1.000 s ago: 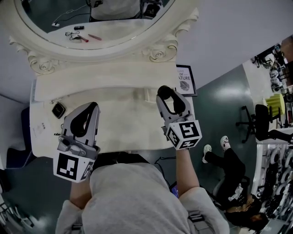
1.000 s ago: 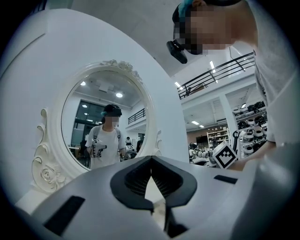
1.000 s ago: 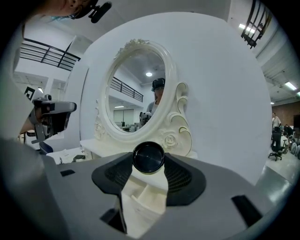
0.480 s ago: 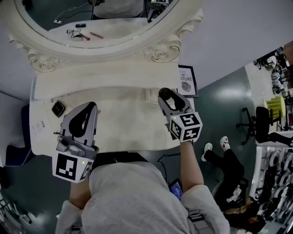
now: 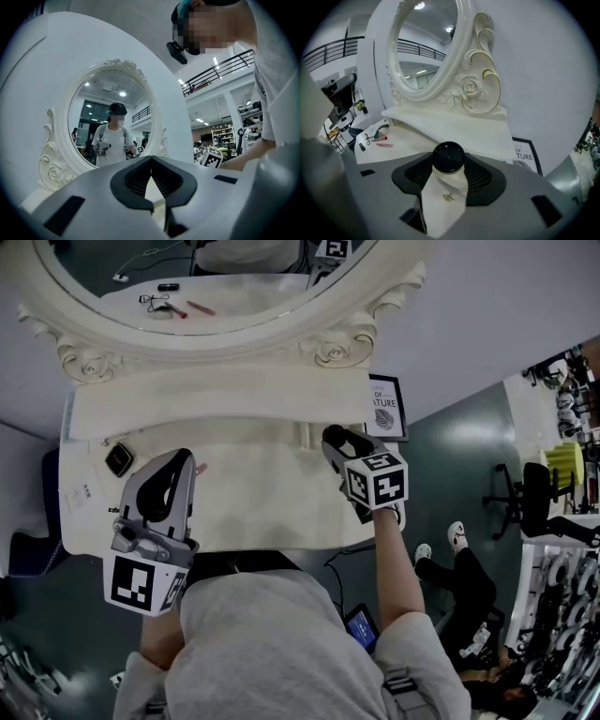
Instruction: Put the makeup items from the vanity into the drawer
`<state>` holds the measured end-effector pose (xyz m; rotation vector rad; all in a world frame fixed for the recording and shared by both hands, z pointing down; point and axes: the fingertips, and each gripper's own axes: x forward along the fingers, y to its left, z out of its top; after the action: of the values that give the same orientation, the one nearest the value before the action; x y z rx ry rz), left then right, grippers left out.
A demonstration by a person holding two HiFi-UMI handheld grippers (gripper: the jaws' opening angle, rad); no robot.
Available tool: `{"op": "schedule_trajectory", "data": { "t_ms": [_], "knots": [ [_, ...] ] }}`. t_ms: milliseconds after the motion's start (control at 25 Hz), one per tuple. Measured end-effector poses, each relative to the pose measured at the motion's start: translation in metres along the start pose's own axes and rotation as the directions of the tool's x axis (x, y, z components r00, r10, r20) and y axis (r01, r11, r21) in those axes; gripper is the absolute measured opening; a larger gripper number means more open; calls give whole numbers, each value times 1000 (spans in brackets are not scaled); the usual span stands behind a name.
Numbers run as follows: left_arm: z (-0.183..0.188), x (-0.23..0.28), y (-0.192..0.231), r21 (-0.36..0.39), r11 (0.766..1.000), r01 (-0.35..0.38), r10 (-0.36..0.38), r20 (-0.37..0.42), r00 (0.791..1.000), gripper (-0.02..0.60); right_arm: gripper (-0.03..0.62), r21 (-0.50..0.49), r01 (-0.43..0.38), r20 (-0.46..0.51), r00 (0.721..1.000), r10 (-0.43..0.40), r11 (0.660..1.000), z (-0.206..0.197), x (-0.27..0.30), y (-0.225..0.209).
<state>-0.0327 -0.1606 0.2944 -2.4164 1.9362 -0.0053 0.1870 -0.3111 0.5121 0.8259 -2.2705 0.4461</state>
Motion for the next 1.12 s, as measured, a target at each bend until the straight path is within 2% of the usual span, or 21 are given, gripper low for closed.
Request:
{"op": "schedule_trajectory", "data": {
  "t_ms": [400, 800, 1120],
  "knots": [
    [-3, -3, 7, 2, 1000, -14, 14, -8, 1000, 15, 225, 76, -10, -196, 980, 24, 997, -12, 17, -11],
    [-7, -2, 13, -2, 999, -33, 33, -20, 999, 15, 225, 135, 18, -364, 931, 33, 991, -32, 36, -22],
    [-9, -3, 17, 0, 999, -47, 47, -26, 999, 15, 225, 67, 43, -452, 892, -8, 997, -36, 45, -27]
  ]
}}
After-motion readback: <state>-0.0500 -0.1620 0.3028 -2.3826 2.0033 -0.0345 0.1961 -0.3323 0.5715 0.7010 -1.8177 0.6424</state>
